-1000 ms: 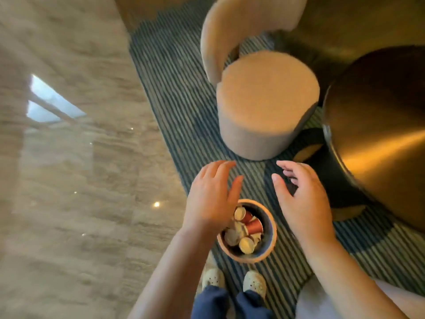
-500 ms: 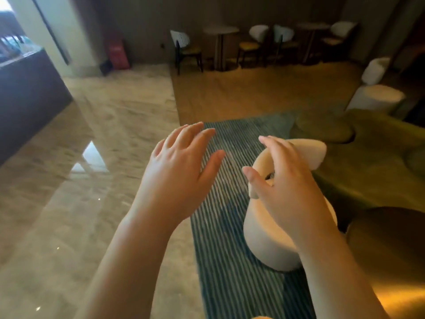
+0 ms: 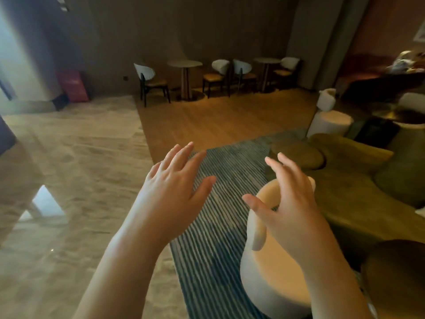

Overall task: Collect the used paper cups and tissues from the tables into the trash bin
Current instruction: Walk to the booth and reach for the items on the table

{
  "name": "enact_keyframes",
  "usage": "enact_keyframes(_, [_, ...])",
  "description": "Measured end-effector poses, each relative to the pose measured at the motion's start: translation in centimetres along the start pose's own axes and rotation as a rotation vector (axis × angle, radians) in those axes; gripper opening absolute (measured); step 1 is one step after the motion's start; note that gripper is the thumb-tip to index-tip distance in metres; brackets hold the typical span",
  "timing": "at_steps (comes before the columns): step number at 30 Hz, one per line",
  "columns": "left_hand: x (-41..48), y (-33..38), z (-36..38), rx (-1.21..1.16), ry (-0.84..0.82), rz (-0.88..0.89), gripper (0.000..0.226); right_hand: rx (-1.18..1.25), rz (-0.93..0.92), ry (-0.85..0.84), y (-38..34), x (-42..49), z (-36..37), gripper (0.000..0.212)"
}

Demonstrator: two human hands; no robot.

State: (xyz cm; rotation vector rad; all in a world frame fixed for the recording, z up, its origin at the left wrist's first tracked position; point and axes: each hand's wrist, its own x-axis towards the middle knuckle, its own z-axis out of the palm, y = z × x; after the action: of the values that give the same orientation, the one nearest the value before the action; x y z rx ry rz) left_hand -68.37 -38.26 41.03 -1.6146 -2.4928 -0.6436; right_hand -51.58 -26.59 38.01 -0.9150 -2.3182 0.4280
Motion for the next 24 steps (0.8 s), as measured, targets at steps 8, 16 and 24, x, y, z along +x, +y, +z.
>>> enact_keyframes(8, [16.8, -4.1, 2.3, 0.061, -0.028, 0.153, 0.066, -0.015, 0.09, 0.021, 3.4, 13.9, 2.9, 0.079])
enact_keyframes(16, [37.5, -8.3, 0.1, 0.139, 0.003, 0.149, 0.064, -0.099, -0.022, 0.01, 6.6, 35.9, 3.8, 0.073])
enact_keyframes(24, [55.2, -12.5, 1.8, 0.183, -0.007, 0.191, 0.061, -0.09, -0.066, -0.048, 8.0, 53.0, 8.4, 0.071])
